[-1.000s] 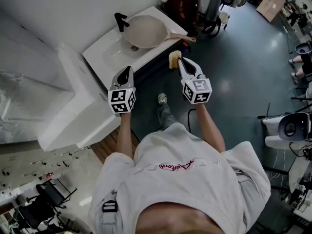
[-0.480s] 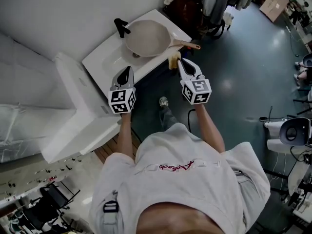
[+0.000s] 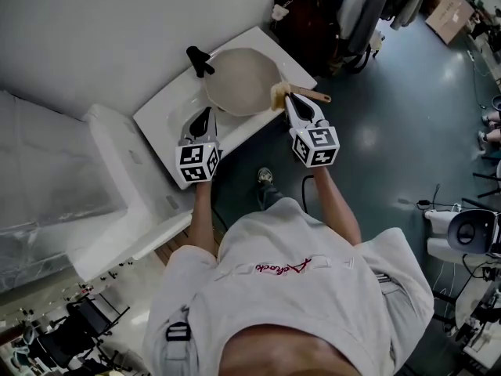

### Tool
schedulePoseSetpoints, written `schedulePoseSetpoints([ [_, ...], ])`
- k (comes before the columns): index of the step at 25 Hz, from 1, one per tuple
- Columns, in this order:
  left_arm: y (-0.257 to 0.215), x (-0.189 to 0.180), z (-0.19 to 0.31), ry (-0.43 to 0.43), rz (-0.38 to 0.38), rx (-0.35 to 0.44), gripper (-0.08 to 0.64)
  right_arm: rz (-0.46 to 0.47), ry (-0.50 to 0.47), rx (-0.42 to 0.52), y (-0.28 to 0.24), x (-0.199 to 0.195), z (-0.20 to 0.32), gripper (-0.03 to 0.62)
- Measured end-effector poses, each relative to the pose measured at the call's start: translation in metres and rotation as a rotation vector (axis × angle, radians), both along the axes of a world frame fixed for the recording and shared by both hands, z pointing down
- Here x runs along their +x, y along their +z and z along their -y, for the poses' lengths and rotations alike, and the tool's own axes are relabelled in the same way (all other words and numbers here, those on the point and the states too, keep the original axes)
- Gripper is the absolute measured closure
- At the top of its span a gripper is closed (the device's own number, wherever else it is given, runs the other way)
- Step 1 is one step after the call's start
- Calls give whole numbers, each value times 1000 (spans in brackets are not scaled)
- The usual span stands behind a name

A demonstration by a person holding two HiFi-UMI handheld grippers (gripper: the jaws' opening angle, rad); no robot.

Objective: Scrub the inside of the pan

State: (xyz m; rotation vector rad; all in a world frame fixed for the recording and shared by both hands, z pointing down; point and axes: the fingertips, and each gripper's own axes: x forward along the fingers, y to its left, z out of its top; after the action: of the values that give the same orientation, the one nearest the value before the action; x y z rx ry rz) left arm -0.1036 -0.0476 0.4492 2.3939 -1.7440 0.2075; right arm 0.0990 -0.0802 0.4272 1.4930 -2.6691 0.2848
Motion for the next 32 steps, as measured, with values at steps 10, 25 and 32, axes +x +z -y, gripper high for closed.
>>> schedulePoseSetpoints([
  [10,-5,-17,94,-17,-1,0,560,2,-20,2,-7,-19,99,567],
  [25,-16,-17,185,-28,13,36,560,5,-50,30,-13,-27,192,568],
  [32,-9,-19,206,-49,19,16,560,9,-69,6,-3,-28,215,568],
])
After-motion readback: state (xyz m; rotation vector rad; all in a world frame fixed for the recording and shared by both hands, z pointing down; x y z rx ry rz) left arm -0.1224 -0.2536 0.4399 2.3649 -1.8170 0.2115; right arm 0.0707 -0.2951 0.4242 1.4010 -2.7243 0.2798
